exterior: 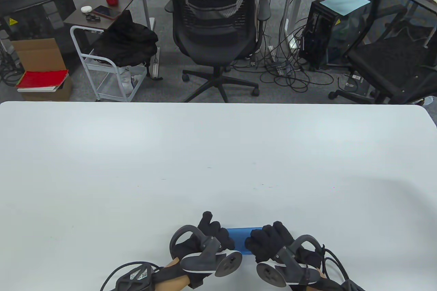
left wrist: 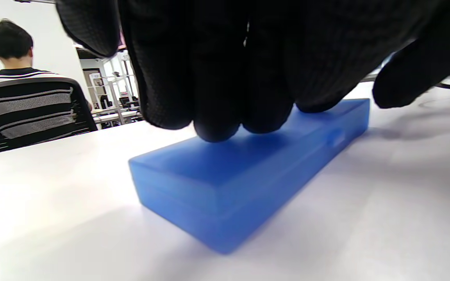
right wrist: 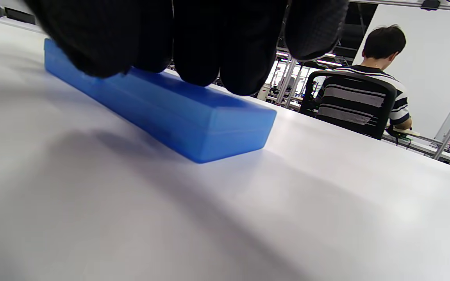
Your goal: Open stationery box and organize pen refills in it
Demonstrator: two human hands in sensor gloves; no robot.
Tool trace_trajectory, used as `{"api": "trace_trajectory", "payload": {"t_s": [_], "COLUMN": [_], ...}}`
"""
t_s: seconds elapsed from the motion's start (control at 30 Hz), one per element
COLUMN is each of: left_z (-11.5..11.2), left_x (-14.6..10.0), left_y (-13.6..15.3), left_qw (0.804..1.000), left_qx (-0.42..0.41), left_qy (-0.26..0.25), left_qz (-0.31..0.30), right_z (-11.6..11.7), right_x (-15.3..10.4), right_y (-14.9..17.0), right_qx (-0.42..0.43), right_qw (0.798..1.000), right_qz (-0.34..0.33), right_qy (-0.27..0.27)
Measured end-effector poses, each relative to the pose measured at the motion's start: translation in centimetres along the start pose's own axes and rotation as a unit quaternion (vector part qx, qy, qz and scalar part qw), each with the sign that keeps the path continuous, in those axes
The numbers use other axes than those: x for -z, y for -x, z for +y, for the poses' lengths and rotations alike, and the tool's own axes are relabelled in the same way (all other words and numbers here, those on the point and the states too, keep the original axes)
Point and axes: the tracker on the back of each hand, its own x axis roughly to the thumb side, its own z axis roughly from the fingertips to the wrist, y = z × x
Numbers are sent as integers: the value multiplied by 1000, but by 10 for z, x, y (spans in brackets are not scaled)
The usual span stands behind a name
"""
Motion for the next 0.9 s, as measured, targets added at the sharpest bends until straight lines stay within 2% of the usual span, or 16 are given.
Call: {"api": "trace_trajectory", "payload": {"t_s": [0.13, 0.3, 0.4, 0.47, 0.57, 0.67, 0.9], "left_z": [8, 14, 8, 1, -11, -21, -30], "left_x": [-3, -10, -16, -19, -22, -21, -16], "left_y": [32, 85, 118, 135, 153, 162, 162], "left_qw": [997, 980, 965, 954, 945, 940, 941], "left_qx": [-19, -59, -75, -92, -116, -119, -114], "left_qy": [-18, -32, -30, -24, -14, 0, 14], "left_qz": [79, 187, 250, 283, 306, 320, 319], "right_z": [-9, -14, -8, 6, 24, 30, 38], "right_x": [4, 18, 28, 30, 23, 13, 1], "right_y": [27, 77, 115, 136, 154, 162, 170], "right_qx": [21, 45, 60, 87, 123, 104, 128], "right_qw": [996, 983, 967, 953, 944, 942, 938], "right_qz": [83, 181, 247, 289, 305, 318, 321], "right_qy": [7, -5, -25, -29, -26, -16, -32]}}
